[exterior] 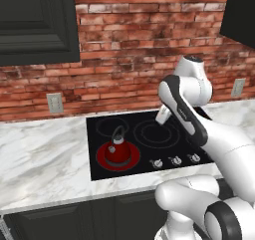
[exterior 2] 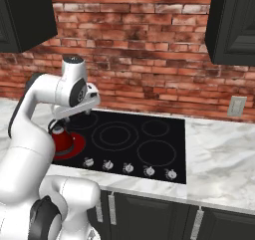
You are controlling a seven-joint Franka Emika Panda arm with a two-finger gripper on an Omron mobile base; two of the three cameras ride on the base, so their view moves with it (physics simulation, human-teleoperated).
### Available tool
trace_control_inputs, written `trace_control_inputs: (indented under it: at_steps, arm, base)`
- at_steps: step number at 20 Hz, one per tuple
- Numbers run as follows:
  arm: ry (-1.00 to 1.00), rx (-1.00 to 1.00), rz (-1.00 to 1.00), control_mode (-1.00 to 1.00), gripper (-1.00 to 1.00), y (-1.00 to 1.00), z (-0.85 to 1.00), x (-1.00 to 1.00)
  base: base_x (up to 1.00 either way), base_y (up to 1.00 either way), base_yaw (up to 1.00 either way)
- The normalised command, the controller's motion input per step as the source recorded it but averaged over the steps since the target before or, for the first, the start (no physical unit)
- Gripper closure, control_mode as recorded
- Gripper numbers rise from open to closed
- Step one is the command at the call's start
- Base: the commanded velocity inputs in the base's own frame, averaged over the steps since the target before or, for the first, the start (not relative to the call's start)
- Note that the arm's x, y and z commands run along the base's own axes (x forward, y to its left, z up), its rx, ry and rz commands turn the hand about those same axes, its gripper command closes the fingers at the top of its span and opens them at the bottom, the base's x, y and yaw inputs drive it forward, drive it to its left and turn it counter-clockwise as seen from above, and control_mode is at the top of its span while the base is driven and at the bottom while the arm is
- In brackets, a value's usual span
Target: Lower the heat of the kettle.
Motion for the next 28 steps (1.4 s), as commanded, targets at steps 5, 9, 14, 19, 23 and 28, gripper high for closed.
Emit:
trace_control_inputs:
  at_steps: [5,9,14,19,23,28]
  arm:
    - [0.00,-0.17,0.63,-1.00,-1.00,-0.07,-0.43,0.00]
    - [0.00,-0.15,0.65,-1.00,-1.00,-0.03,-0.36,0.00]
    - [0.00,-0.11,0.66,-1.00,-1.00,-0.03,-0.44,0.00]
    - [0.00,-0.06,0.50,-1.00,-1.00,-0.01,-0.36,0.01]
    - [0.00,-0.02,0.20,-1.00,-1.00,0.00,-0.31,0.00]
    - [0.00,0.00,0.06,-1.00,-1.00,0.00,-0.12,0.00]
  base:
    - [0.00,0.00,0.00]
    - [0.00,0.00,0.00]
    - [0.00,0.00,0.00]
    - [0.00,0.00,0.00]
    - [0.00,0.00,0.00]
    - [0.00,0.00,0.00]
